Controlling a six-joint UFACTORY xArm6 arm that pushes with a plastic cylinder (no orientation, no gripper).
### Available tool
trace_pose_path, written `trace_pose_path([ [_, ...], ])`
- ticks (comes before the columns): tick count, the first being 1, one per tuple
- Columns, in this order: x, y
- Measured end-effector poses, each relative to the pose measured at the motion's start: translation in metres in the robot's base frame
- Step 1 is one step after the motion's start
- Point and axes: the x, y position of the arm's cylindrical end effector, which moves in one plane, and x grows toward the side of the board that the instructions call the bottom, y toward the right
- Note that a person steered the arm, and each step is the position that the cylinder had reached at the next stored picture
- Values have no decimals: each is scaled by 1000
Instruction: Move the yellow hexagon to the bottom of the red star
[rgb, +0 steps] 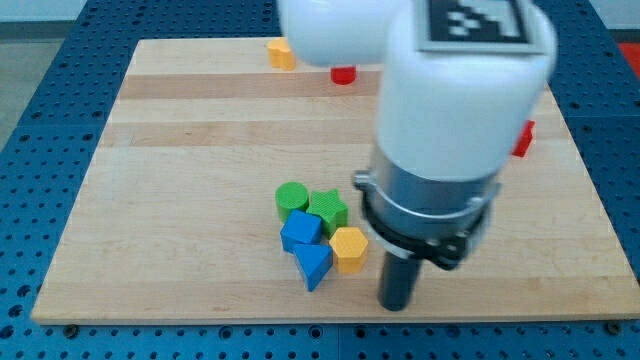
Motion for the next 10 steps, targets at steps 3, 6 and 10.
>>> trace_pose_path([
  [3, -17, -48],
  [6, -79, -16],
  [10, -151, 124],
])
